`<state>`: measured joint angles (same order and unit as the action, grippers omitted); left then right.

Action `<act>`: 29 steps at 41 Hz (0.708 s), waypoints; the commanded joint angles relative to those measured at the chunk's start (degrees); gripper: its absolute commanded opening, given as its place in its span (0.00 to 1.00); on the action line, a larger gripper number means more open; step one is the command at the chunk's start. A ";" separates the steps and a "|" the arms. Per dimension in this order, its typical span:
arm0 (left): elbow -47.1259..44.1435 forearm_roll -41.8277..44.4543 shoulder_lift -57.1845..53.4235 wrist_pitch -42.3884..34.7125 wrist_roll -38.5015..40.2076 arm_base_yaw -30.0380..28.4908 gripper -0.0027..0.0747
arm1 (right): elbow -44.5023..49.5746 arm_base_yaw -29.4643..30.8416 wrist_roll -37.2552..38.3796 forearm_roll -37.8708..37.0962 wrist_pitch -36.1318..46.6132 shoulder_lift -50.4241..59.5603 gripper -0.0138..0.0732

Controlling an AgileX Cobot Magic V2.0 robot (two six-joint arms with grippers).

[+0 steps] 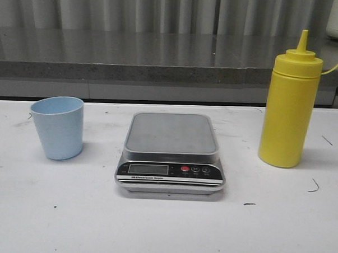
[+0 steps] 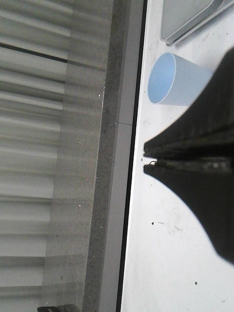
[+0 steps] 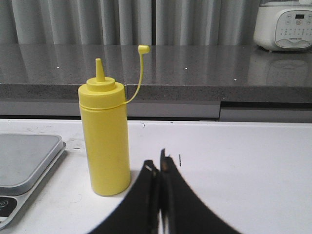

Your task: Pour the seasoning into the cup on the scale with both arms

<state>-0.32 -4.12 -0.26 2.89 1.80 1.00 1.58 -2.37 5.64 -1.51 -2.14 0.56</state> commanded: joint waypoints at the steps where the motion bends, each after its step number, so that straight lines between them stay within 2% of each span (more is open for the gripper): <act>1: -1.32 -0.50 -0.95 -4.59 0.13 0.01 0.01 | -0.39 0.05 0.05 -0.85 4.46 0.99 0.08; 29: -1.32 -0.50 -0.95 -4.71 0.13 0.01 0.01 | -0.39 0.05 0.05 -0.85 4.95 0.99 0.08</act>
<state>-0.32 -4.12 -0.26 2.89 1.80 1.00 1.58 -2.37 5.64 -1.51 -2.14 0.56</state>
